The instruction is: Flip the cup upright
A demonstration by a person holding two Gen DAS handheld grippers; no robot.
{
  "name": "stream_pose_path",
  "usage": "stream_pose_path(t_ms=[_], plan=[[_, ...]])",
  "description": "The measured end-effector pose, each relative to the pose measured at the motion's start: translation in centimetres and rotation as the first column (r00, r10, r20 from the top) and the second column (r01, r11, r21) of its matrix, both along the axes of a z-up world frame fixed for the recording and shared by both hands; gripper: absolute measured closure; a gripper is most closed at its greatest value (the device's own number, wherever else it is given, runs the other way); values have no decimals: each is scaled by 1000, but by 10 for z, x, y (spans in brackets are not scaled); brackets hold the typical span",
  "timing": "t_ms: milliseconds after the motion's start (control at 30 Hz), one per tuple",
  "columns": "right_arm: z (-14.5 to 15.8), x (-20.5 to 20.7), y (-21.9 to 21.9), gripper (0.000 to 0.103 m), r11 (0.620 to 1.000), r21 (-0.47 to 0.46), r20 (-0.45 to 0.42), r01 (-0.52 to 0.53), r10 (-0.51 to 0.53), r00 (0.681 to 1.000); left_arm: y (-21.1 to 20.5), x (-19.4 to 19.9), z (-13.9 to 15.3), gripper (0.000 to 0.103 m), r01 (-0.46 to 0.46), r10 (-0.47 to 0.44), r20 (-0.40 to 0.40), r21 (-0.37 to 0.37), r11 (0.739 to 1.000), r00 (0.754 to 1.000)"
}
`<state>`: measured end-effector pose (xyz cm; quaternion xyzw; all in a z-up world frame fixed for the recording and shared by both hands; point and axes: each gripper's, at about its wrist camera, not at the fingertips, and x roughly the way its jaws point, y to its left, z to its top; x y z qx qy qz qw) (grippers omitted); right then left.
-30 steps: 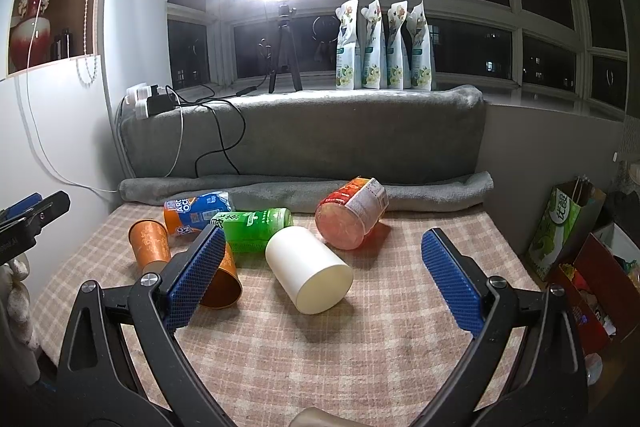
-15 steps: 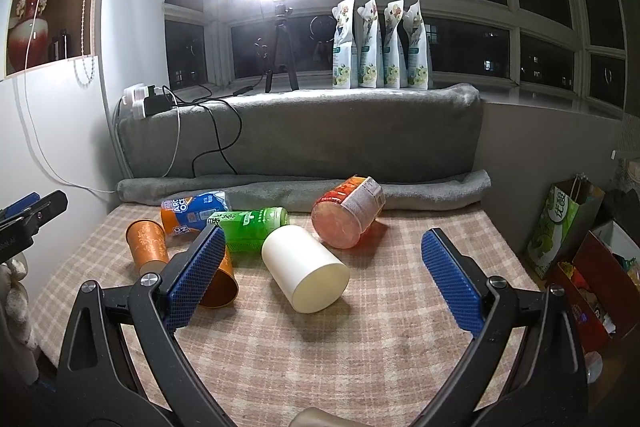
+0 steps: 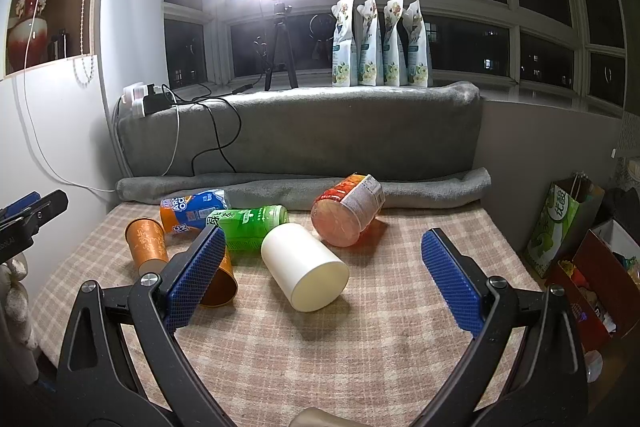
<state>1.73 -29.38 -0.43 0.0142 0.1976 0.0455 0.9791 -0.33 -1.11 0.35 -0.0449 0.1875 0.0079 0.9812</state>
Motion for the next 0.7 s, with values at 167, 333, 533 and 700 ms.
stream_pose_path(t_ms=[167, 333, 533, 700], plan=[[-1, 0, 0, 3, 1000, 0, -1, 0, 0, 1000, -1, 0, 0, 10, 0, 0, 0, 0, 1000, 1000], [-1, 0, -1, 3, 1000, 2, -3, -1, 1, 1000, -2, 0, 0, 10, 1, -1, 1, 2, 1000, 1000], [-2, 1, -1, 3, 1000, 0, -2, -1, 1, 1000, -6, 0, 0, 10, 6, -6, 0, 4, 1000, 1000], [-2, 1, -1, 3, 1000, 0, -4, -2, 2, 1000, -6, 0, 0, 10, 8, -8, 0, 4, 1000, 1000]])
